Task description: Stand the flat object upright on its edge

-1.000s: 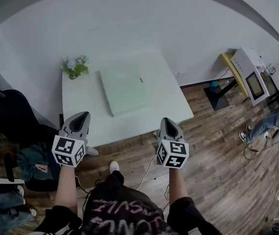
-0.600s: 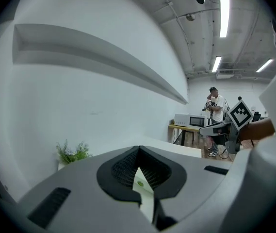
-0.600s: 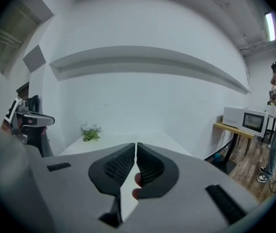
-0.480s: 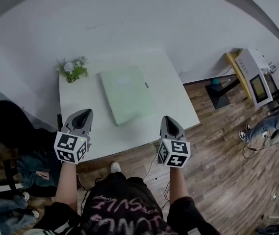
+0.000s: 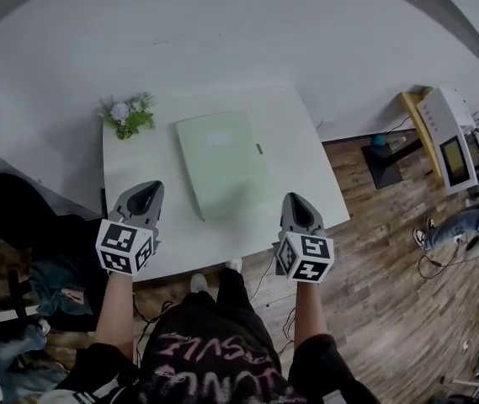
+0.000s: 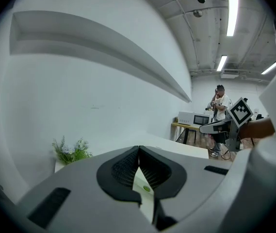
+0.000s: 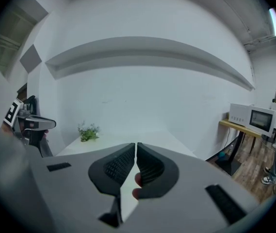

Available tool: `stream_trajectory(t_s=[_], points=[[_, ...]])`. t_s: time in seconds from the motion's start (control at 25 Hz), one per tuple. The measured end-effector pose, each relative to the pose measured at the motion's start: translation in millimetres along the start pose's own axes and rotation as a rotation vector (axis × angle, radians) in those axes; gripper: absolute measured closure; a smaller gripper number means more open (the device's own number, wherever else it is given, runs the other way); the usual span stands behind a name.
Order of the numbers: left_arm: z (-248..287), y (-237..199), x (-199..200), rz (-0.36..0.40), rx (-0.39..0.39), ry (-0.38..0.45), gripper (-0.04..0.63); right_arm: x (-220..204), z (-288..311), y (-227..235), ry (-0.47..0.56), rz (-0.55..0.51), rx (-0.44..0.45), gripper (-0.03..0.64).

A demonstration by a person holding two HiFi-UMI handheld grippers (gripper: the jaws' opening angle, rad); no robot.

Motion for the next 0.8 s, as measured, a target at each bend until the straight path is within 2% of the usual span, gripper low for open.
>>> stream_trajectory(t_s=[0.4,0.8], points=[[51,-8,1,-0.042,0.077,-0.057,0.580,12,76,19,-0.071,-0.045,0.120,0.588],[94,-12,-11,-0.086,0.093,-0.111,0.580,1,128,32,-0.146,-0.044,0.180,0.588]])
Point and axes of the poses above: the fingertips, and each gripper's own axes: z forward along the fingers, y to its right, x out of its top, the point moved 8 cm from there along -z, backward along the fingers, and after that the axes turned 2 degrees about -x, right-handed, at the moved point
